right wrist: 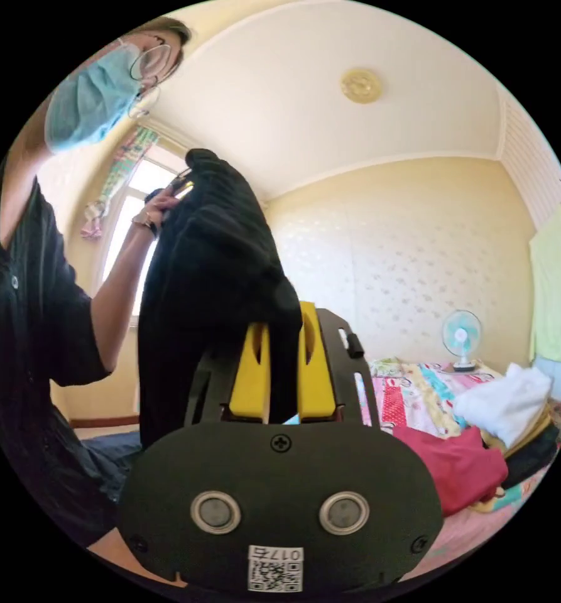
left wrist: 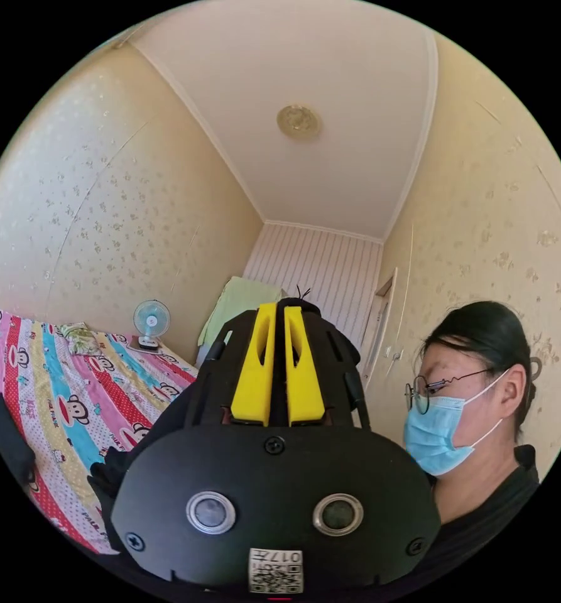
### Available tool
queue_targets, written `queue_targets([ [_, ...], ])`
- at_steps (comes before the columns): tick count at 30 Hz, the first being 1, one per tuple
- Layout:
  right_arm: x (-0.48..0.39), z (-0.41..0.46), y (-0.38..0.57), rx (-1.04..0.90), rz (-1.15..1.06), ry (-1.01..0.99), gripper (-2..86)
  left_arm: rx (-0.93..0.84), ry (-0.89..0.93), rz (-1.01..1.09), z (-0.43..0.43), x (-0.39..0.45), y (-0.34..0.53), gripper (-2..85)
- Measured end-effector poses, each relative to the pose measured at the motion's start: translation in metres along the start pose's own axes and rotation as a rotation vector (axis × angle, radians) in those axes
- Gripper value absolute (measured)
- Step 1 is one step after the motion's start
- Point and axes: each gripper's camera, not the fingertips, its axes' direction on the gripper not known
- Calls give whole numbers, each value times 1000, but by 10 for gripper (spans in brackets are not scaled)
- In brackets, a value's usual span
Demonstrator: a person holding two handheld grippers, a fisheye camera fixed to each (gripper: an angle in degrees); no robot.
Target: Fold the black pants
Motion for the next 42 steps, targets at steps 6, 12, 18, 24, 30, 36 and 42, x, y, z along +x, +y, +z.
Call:
queue_targets([
  [6,15,2,-115,-12,92,-93,57,150,-184,148,-74,80,-25,-2],
  [12,2,8,-210,169,-14,-31,53,211,-196,176,-96,104,-53,-4],
  [18,14,57,-278,159,-70,-130,54,286,-243,210,-103,95,-99,-7],
  [24,69,150,-323,84,-115,-49,52,187,-431,271,-56,29,-213,-6],
  [30,231,406,-341,-298,107,197,56,-163,-887,209,87,-230,-352,16],
  [36,393,596,-124,-1017,367,300,76,-822,-1271,-27,130,-502,-237,56],
  [42,453,600,197,-1459,696,-270,31,-1577,-1110,29,107,-612,39,38],
])
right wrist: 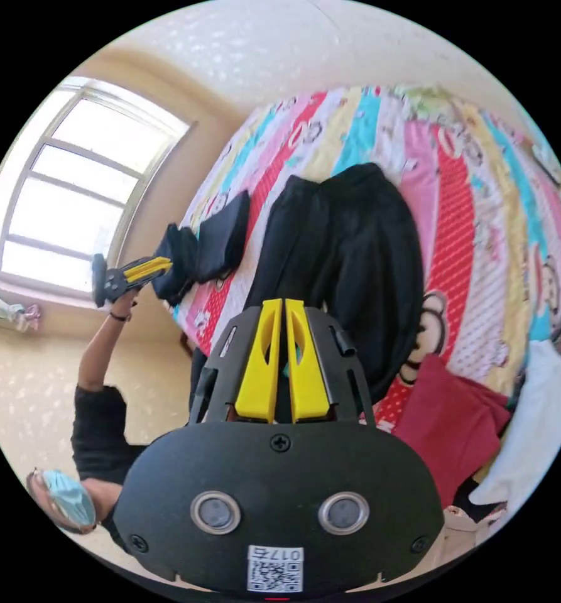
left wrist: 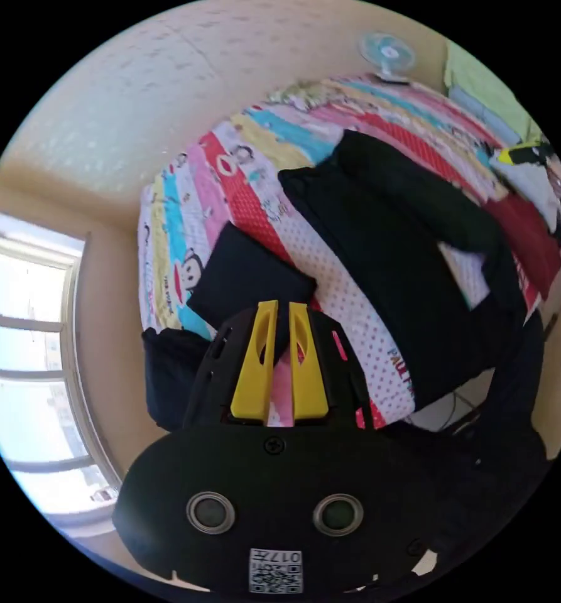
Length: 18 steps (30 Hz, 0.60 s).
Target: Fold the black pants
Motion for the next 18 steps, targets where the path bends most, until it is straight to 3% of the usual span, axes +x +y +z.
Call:
queue_targets([
  [2,68,78,34,-99,53,-183,19,-38,85,98,45,38,22,34],
  [6,118,146,99,-116,75,-378,12,-73,394,171,91,91,77,24],
  [9,116,160,154,-61,45,-342,15,-31,581,112,99,95,115,9],
  [15,104,172,252,25,150,-158,28,153,704,-21,68,57,186,3],
  [18,100,179,290,167,240,-91,60,242,776,-160,52,25,224,0],
])
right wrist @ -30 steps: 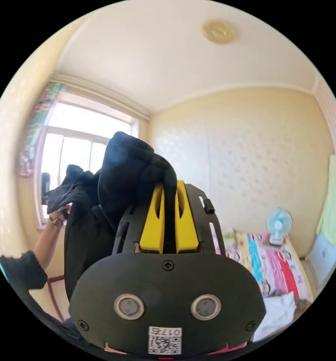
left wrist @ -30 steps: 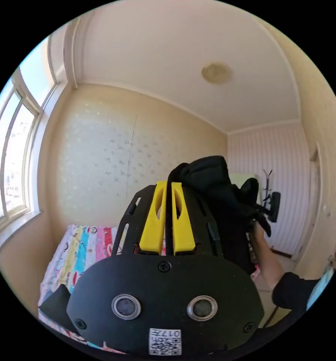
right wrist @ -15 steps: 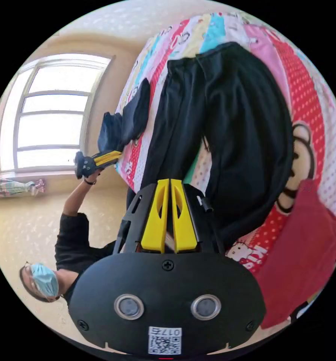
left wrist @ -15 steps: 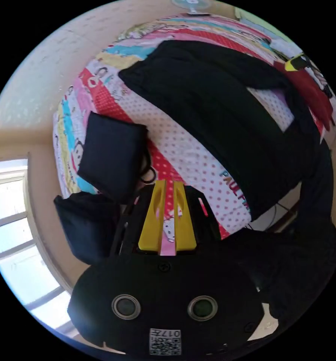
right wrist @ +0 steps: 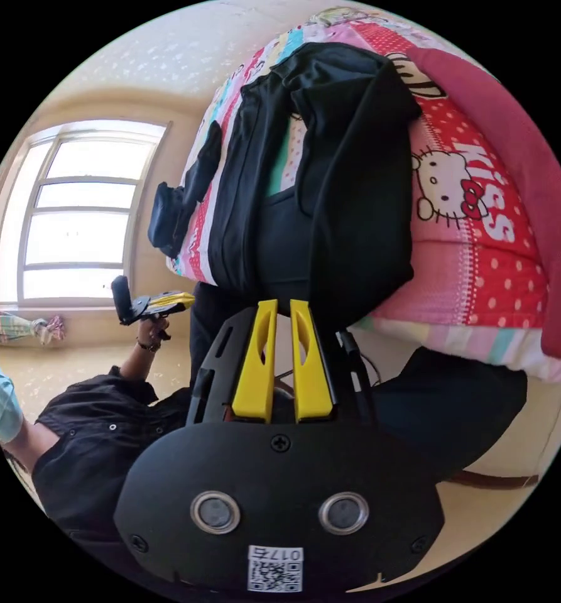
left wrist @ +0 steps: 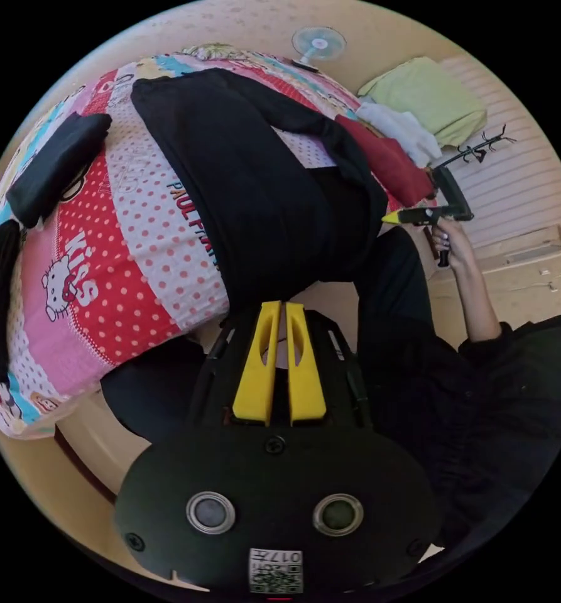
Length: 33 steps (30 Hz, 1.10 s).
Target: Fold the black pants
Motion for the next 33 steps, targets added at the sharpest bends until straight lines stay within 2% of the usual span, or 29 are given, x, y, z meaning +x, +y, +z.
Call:
queue_targets([
  [2,-2,21,12,-1,28,143,97,80,82,-76,-19,-14,17,-2],
  [4,0,41,12,-11,26,232,120,212,240,-147,-37,-35,38,-6],
  [7,12,57,10,-8,32,349,94,333,402,-146,-42,-55,53,-7],
  [8,15,58,10,-34,-1,399,74,327,438,-120,-40,-56,51,-7],
  [10,26,55,9,-76,-23,354,53,200,514,-4,-21,-49,39,-3],
  [13,46,44,18,-103,-40,242,41,73,432,120,-3,-20,30,24],
  [15,53,34,31,-112,-46,198,36,48,403,165,3,-6,29,43],
  [20,54,-17,94,36,-55,15,30,-80,319,245,27,21,17,98],
  [23,55,-50,126,124,-47,-94,26,-71,282,269,26,35,12,151],
  [26,53,-70,143,140,-77,-88,23,-51,236,335,18,58,4,169],
  [33,45,-86,166,163,-119,-157,18,169,21,336,-10,89,4,166],
])
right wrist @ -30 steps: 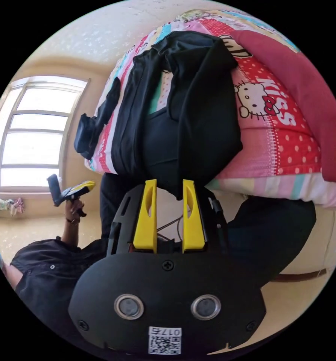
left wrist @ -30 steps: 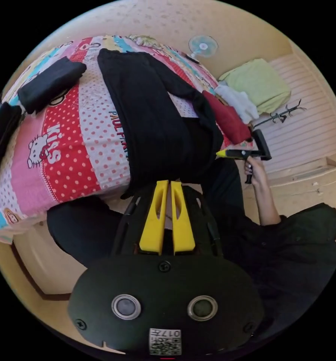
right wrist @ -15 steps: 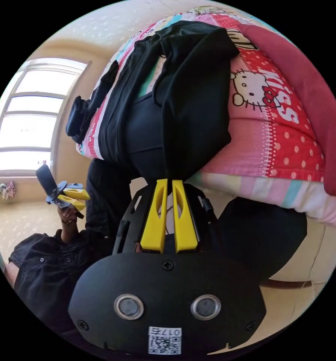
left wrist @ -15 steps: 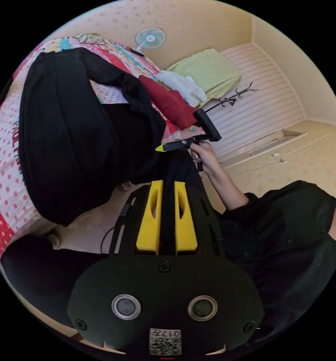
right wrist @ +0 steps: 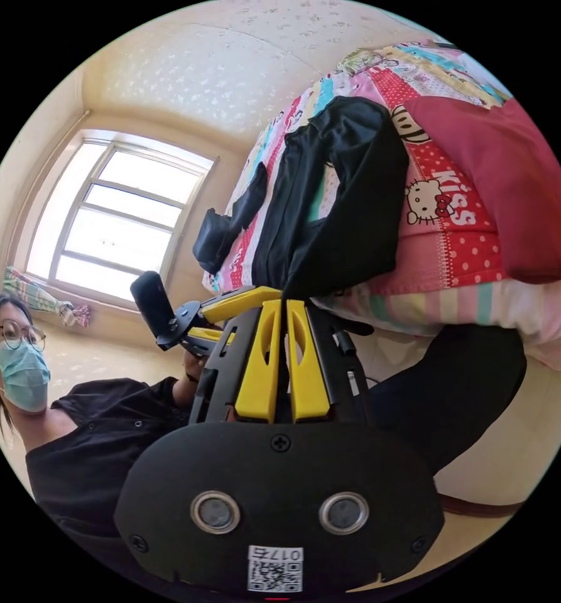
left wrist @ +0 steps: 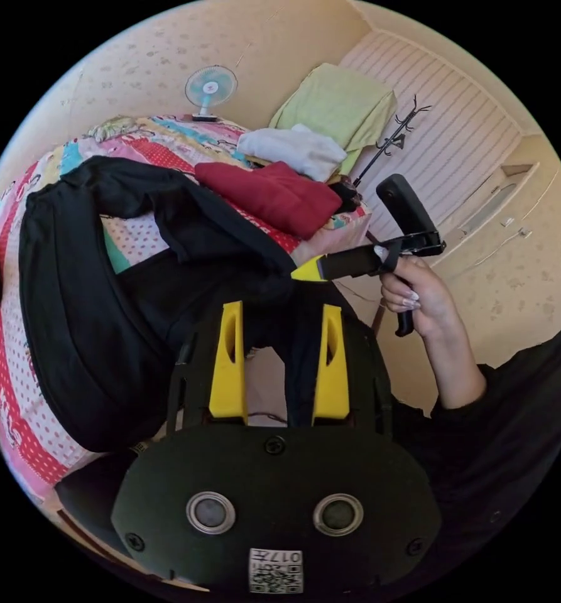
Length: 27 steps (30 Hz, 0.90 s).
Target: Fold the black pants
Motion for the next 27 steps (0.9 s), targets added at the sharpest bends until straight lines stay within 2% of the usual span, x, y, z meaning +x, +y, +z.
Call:
queue_targets([
  [2,-8,-1,4,-3,-16,2,16,-5,-49,-31,5,-4,0,152],
  [3,-10,-1,5,-5,-20,10,15,-29,-49,-76,10,-13,1,118],
  [6,-17,5,14,-49,-39,108,12,-77,144,-204,8,-42,12,61],
  [10,-6,-15,44,27,-41,-29,5,-102,446,-259,-20,-66,37,42],
  [15,28,-30,68,65,58,-101,4,-17,656,-249,-81,-62,49,41],
  [21,12,-34,63,64,24,-71,5,71,629,-258,-158,-48,59,43],
  [24,-13,-29,32,67,-63,-17,7,89,657,-259,-183,-53,61,44],
  [27,-29,-8,-33,-14,-119,62,13,97,701,-271,-195,-63,61,44],
])
